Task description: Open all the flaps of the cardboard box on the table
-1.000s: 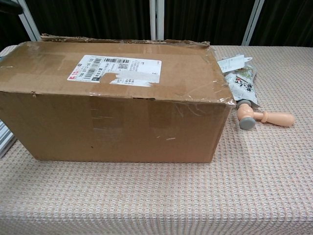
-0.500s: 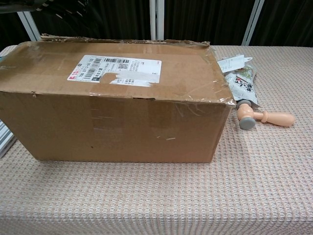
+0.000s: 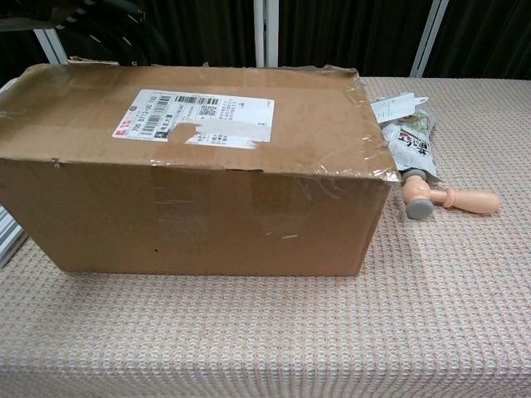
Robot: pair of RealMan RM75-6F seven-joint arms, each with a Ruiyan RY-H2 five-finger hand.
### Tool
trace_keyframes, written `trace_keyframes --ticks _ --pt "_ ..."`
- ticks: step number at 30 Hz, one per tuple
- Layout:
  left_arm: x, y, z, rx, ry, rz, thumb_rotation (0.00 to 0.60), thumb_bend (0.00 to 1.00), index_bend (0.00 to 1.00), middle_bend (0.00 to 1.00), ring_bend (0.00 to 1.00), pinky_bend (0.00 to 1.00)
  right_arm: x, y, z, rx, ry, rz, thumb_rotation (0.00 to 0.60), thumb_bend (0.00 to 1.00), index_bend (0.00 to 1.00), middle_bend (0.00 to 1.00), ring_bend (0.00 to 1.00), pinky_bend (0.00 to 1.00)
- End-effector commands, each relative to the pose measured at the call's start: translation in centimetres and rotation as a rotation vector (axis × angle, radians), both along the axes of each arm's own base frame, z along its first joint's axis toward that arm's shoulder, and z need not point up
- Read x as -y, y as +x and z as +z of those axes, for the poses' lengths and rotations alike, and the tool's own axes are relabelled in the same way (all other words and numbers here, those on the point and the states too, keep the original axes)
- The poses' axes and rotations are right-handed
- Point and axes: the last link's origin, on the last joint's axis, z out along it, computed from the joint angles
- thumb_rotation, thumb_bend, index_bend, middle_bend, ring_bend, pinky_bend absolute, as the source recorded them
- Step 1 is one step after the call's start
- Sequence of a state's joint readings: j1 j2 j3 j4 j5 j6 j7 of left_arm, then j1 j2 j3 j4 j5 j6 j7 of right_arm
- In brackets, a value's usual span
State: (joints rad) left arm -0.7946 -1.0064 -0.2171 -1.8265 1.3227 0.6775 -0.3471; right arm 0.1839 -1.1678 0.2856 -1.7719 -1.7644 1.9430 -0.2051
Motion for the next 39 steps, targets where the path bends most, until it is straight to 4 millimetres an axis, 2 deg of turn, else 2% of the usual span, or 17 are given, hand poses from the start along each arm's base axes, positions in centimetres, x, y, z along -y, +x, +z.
trace_keyframes --ticks 1,8,13,17,27,35,39 --pt "0.5 0.4 0.4 0.028 -0.002 -0.008 0.003 0.0 0.24 0.42 0.14 0.2 0.5 -0.4 0.0 0.02 0.021 -0.014 0.6 0.51 0.0 0.02 0.0 0.0" --pt "1.9 2.0 2.5 0.091 0.005 -0.059 0.003 0.0 0.24 0.44 0.14 0.2 0.7 -0.7 0.1 0.03 0.023 -0.024 0.6 0.5 0.0 0.02 0.0 0.0" --pt "2.9 3.4 5.5 0.177 -0.019 -0.031 0.002 0.0 0.2 0.44 0.14 0.2 0.6 -0.5 0.0 0.042 0.022 -0.005 0.6 0.5 0.0 0.01 0.0 0.0" --pt "3.8 3.7 7.5 0.209 -0.064 0.005 0.004 0.0 0.18 0.44 0.14 0.2 0.7 -0.4 -0.3 0.047 0.027 0.002 0.6 0.5 0.0 0.01 0.0 0.0" --pt "7.0 2.4 9.1 0.202 -0.303 0.107 0.011 0.0 0.16 0.46 0.17 0.21 0.7 0.7 -0.9 0.042 0.049 0.04 0.6 0.5 0.0 0.01 0.0 0.0" --pt "8.2 1.0 10.7 0.266 -0.512 0.134 0.013 0.0 0.13 0.52 0.23 0.24 0.6 1.2 -1.1 0.048 0.077 0.066 0.6 0.5 0.0 0.01 0.0 0.0" --pt "7.7 0.3 11.4 0.248 -0.547 0.129 0.018 0.0 0.12 0.51 0.23 0.24 0.5 1.3 -1.0 0.05 0.073 0.07 0.6 0.5 0.0 0.01 0.0 0.0"
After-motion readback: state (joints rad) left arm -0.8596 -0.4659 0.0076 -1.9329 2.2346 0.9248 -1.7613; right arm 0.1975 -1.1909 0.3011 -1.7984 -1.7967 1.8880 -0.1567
